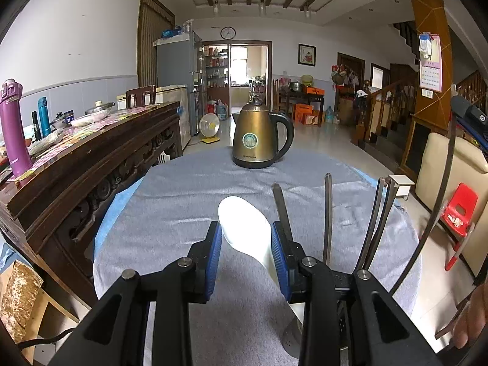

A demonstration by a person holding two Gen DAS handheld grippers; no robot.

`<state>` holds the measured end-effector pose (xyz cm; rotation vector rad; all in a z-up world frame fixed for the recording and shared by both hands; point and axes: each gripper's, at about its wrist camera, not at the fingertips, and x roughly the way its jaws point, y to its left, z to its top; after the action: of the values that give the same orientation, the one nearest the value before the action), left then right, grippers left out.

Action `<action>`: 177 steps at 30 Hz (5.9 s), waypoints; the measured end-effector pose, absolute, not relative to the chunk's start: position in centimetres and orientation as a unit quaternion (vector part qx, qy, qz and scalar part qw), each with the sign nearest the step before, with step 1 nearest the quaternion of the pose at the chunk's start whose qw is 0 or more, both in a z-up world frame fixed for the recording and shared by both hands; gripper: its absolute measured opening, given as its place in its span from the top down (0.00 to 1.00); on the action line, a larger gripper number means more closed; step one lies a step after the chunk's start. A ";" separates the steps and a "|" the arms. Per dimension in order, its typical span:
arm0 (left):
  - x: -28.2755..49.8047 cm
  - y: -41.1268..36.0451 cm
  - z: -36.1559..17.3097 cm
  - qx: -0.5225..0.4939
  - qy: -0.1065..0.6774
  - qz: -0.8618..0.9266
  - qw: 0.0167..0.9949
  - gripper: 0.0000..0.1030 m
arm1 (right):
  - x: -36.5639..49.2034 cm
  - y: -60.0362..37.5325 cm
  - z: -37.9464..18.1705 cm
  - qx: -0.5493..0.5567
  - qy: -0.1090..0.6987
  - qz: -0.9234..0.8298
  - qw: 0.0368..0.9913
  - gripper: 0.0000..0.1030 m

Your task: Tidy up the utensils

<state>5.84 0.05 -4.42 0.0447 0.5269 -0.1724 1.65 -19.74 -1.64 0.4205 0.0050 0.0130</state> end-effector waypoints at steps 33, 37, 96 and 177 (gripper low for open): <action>6.5 1.0 -5.2 -0.033 0.264 -0.085 0.960 0.67 | 1.9 -20.4 -4.1 0.216 0.028 -0.003 0.976 0.94; 6.6 1.0 -5.7 -0.039 0.261 -0.081 0.961 0.66 | 2.1 -20.2 -4.6 0.212 0.039 -0.001 0.976 0.94; 0.6 -6.8 -13.5 0.138 0.099 -0.045 0.984 0.66 | 2.6 -22.5 -8.2 0.242 0.089 0.016 0.966 0.93; -1.3 3.4 0.1 0.054 0.297 0.003 0.953 0.16 | -7.3 -16.6 -4.0 0.092 0.211 0.007 0.973 0.23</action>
<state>-1.31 3.40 0.06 0.1101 0.6033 0.0051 -7.32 -16.57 -4.05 0.1849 0.4258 0.0149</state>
